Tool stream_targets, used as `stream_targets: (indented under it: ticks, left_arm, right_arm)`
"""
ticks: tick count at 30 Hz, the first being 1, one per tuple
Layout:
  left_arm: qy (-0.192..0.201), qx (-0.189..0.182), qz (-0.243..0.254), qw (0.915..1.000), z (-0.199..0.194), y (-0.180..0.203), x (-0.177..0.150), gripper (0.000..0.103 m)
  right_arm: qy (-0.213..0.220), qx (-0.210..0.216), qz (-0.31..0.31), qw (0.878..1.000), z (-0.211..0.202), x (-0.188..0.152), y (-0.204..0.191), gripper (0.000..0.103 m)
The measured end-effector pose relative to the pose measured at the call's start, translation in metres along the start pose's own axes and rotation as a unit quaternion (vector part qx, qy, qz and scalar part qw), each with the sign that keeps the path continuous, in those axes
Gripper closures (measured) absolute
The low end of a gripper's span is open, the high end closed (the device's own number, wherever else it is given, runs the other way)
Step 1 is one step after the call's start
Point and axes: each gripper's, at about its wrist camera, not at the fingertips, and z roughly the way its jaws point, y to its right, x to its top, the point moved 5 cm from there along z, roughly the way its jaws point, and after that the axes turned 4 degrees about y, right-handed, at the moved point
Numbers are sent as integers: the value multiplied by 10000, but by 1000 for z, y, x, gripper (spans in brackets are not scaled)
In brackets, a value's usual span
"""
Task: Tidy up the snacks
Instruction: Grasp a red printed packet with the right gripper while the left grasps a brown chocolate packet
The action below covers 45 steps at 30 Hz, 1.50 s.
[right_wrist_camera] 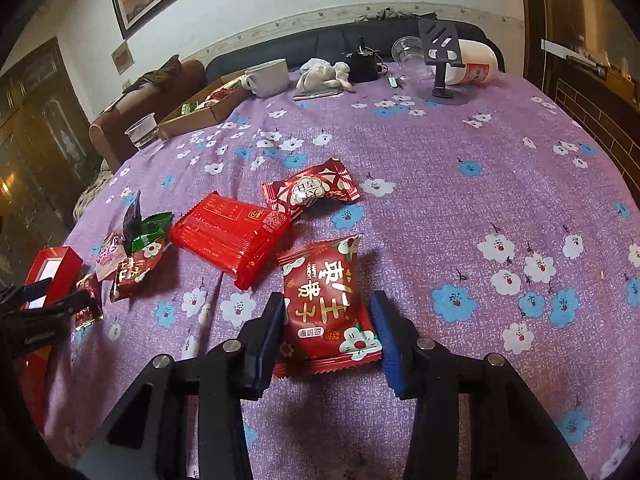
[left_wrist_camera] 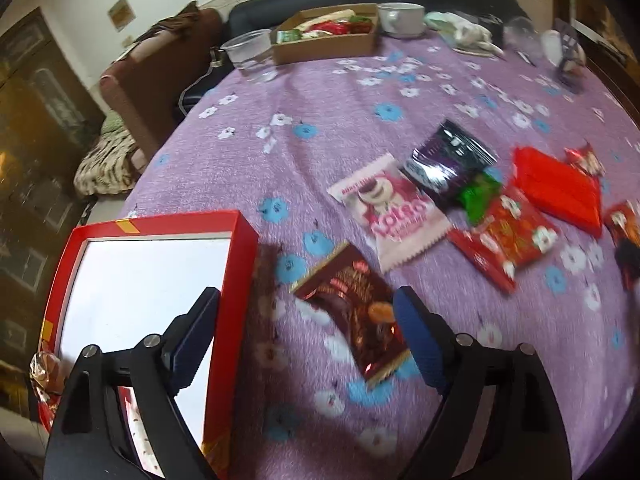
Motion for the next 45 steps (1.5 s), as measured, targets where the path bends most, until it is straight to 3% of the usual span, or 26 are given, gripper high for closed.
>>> stream_targets:
  ticks: [5,8,11,15,17,21,25,27,33,39,41,43,45]
  left_arm:
    - [368,166,187,9990,-22,2,7,16]
    - [553,-70,209,9982,-35,7,9,16]
    - [316,-178,225,9991,-23,15,7,16]
    - [-185,-374,-198,9989,5,12,-5,14]
    - [-188,-542,-531,9969,8,6,-7,15]
    - [-148,-505,-526,9972,13,8,-2,15]
    - [134,-637,-433,9969,13,10,-1,16]
    - [278,-853,-278,9956,10,15,-1,32]
    - [581,-1078,172,9923,2,24,-2,54]
    - [631,-1250,481,9890,-11,28,-13,58]
    - [605,-1438,498,9865,-19,29,-16,65]
    - [542,-1716,484,9825,-27,31,-24,65]
    - [569,-1770,604,9807,-34,35,-33,65]
  right_arm:
    - [-4,28,19,10000,0,0,0,58]
    - [-6,21,2,10000,0,0,0,58]
    - [-6,24,-8,10000,0,0,0,57]
    - [-2,47,11,10000,1,0,0,57]
    - [-3,50,6,10000,1,1,0,56]
    - [-5,46,-9,10000,1,1,-1,55]
    - [-2,58,2,10000,1,0,-1,55]
    - [0,63,5,10000,1,0,-2,56]
    - [15,106,-26,9999,1,-1,-3,60]
    - [23,173,6,9998,-1,-1,-2,63]
    - [22,181,18,9998,-1,-2,-2,64]
    - [20,190,54,9998,-3,-3,-1,64]
    - [-14,257,171,9995,-5,-5,0,64]
